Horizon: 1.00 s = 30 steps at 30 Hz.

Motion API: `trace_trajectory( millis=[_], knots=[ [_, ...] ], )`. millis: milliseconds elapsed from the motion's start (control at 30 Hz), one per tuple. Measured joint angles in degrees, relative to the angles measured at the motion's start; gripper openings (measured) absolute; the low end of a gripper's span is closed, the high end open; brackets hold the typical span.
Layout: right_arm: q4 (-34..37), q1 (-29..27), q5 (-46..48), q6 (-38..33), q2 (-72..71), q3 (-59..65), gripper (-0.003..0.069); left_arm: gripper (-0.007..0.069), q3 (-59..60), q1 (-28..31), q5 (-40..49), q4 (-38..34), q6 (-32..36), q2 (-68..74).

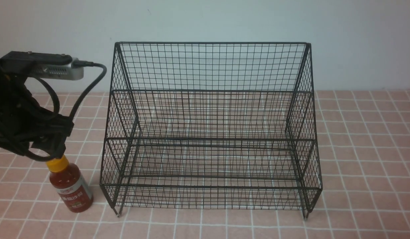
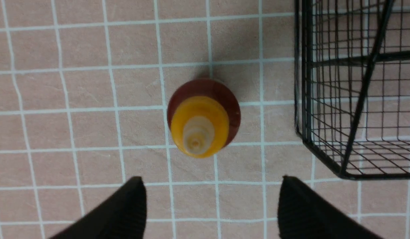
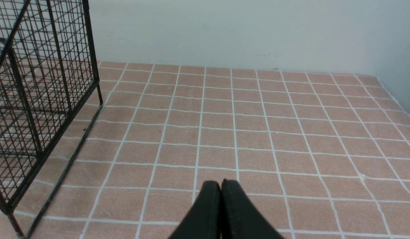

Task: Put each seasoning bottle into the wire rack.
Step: Use the left arm to grab the condiment bottle closest to it

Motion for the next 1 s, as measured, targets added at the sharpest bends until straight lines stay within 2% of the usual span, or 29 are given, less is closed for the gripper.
trace_trajectory(
  millis=[67, 333, 533, 633, 733, 833, 1000],
  knots=[
    [0.1, 0.0, 0.0, 0.0, 0.0, 0.0, -0.0013, 0.0571, 0.0, 0.0, -1.7, 1.4, 0.0, 1.7],
    [0.1, 0.0, 0.0, -0.1, 0.0, 0.0, -0.0013, 0.0576, 0.0, 0.0, -3.3, 2.0, 0.0, 7.2],
    [0.1, 0.0, 0.0, -0.1, 0.0, 0.0, -0.0013, 0.0519, 0.0, 0.0, -3.3, 2.2, 0.0, 9.8],
    [0.1, 0.0, 0.0, -0.2, 0.0, 0.0, -0.0013, 0.0465, 0.0, 0.0, -3.4, 2.3, 0.0, 10.5],
    [0.1, 0.0, 0.0, -0.2, 0.0, 0.0, -0.0013, 0.0391, -0.1, 0.0, -3.8, 2.4, 0.0, 10.9],
    [0.0, 0.0, 0.0, -0.2, 0.0, 0.0, -0.0013, 0.0286, -0.1, 0.0, -4.0, 2.3, 0.0, 11.1],
    [0.0, 0.0, 0.0, -0.2, 0.0, 0.0, -0.0013, 0.0288, -0.1, 0.0, -2.0, 2.6, 0.0, 11.0]
  ],
)
